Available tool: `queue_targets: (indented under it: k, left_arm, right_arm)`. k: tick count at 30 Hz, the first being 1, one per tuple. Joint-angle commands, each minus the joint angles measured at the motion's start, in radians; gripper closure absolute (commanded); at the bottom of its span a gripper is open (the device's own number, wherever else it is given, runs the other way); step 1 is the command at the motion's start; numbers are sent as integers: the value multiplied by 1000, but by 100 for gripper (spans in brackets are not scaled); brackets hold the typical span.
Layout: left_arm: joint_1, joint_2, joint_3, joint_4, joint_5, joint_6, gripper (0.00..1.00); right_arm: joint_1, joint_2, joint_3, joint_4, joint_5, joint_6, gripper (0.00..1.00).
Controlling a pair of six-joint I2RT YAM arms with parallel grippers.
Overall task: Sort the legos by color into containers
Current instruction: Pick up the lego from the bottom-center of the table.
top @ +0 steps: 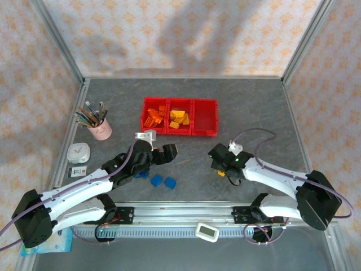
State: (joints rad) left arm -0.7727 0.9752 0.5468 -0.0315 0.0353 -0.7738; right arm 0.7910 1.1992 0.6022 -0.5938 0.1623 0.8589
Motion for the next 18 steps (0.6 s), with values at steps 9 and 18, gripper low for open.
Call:
queue_targets:
  k: [9,18]
  left_arm:
    - [-8,-8,-15,13,-47,-18,1]
    - [-8,-16,-22,2,-64,-24,1]
  right_arm:
    - [56,64,-38,81,12,91,32]
    - [64,124,-39,107,26,76,43]
